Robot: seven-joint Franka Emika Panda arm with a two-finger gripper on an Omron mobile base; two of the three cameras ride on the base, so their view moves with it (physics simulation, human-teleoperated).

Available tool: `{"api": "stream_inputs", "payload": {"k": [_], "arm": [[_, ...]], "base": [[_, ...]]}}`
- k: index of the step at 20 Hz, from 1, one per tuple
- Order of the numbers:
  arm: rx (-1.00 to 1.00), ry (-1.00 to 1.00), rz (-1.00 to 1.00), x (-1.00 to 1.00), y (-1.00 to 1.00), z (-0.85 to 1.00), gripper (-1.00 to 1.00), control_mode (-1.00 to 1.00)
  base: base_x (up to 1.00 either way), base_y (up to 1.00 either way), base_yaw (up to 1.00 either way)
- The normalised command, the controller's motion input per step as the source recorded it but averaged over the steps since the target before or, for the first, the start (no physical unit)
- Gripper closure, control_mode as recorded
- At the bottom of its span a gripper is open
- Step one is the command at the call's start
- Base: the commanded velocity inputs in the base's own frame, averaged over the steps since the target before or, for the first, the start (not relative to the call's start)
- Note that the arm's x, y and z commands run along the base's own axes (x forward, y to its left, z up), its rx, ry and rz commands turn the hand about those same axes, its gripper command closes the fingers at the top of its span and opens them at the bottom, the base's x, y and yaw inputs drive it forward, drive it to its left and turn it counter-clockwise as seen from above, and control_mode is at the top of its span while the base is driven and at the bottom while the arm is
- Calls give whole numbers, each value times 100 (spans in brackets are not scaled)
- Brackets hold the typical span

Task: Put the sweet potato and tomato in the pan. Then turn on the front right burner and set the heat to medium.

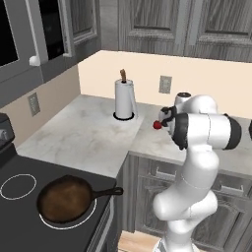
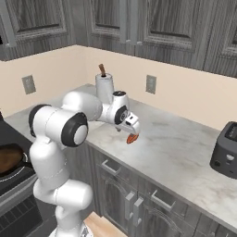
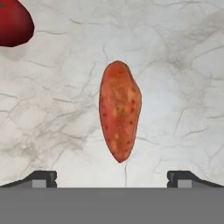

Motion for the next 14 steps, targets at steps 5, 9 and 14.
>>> {"api": "stream_inputs", "payload": {"k": [5, 9, 14], "arm": [[0, 0, 0, 16, -9, -15, -100, -100], [0, 0, 0, 17, -6, -17, -100, -100], [0, 0, 0, 14, -9, -19, -100, -100]], "base": [[0, 0, 0], [0, 0, 0], [0, 0, 0]]}}
